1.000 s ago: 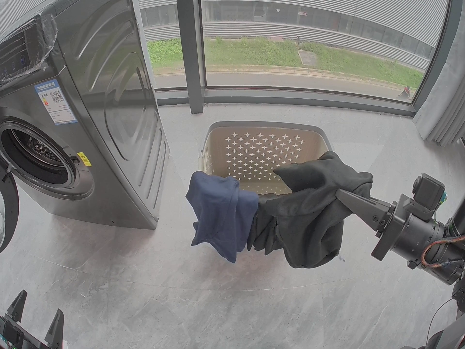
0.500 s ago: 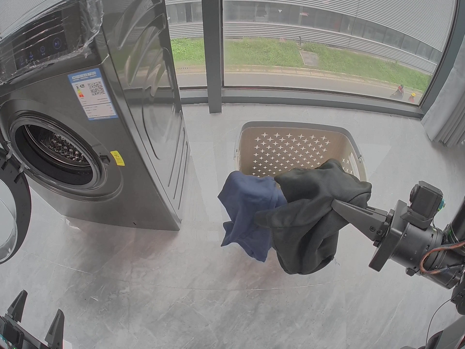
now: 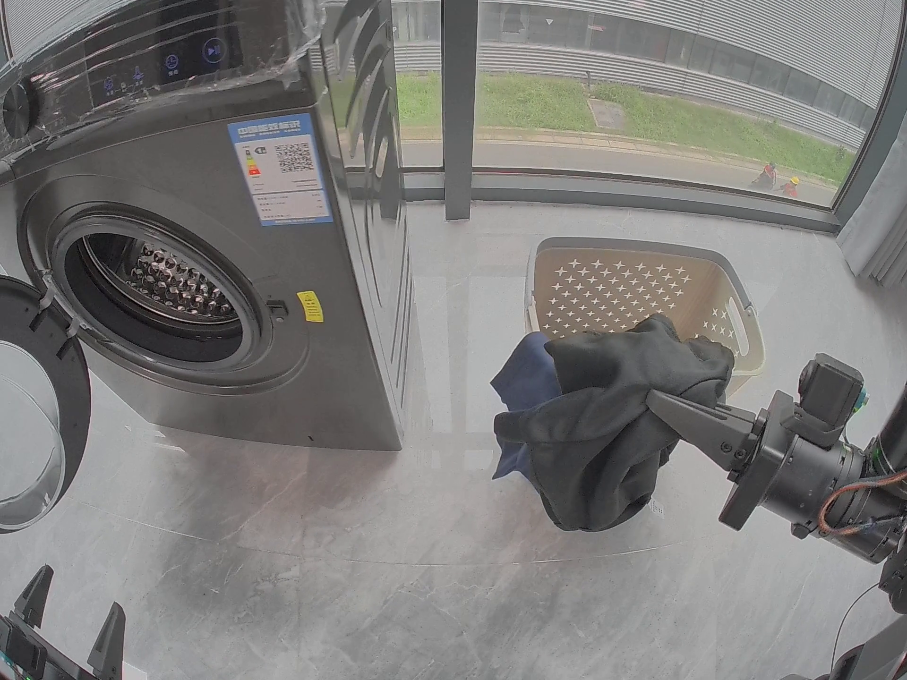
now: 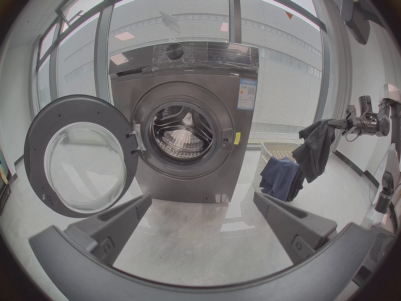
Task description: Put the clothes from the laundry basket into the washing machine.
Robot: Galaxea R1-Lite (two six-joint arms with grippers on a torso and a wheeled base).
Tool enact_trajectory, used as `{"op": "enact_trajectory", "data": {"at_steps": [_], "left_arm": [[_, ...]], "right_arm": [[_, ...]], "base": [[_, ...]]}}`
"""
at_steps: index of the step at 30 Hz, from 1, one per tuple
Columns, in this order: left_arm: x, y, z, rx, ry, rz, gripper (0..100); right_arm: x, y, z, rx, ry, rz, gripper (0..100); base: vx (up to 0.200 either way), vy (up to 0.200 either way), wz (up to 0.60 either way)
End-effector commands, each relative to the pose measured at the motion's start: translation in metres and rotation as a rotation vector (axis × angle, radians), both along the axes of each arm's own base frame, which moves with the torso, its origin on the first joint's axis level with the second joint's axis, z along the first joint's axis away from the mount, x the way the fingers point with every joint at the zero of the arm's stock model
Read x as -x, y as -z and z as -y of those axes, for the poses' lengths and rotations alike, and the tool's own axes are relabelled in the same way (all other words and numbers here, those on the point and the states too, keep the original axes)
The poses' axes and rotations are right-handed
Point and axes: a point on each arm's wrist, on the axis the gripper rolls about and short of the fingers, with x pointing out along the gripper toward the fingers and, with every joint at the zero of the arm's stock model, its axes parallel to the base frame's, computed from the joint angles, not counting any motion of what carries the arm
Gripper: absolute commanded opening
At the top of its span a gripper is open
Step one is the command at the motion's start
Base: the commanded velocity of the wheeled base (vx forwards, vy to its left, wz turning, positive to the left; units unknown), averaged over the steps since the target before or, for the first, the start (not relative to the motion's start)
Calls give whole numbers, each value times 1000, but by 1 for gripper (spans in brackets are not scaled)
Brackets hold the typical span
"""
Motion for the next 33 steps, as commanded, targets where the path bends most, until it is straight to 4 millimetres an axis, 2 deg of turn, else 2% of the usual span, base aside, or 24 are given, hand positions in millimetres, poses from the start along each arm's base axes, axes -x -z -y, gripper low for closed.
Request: {"op": "enact_trajectory", "data": {"at_steps": [1, 11, 20, 33], "left_arm": [[0, 4, 0, 0, 0, -4, 100], [0, 4, 0, 0, 0, -4, 100], [0, 4, 0, 0, -1, -4, 100], [0, 4, 0, 0, 0, -4, 100]], "right_arm": [[0, 0, 0, 0, 0, -1, 0], [0, 0, 0, 0, -1, -1, 0], [-1, 1, -1, 3, 2, -5, 0], [-6, 1, 1, -2, 24, -14, 0]], "base": [[0, 200, 0], [0, 200, 0], [0, 0, 0], [-185, 0, 0]]}}
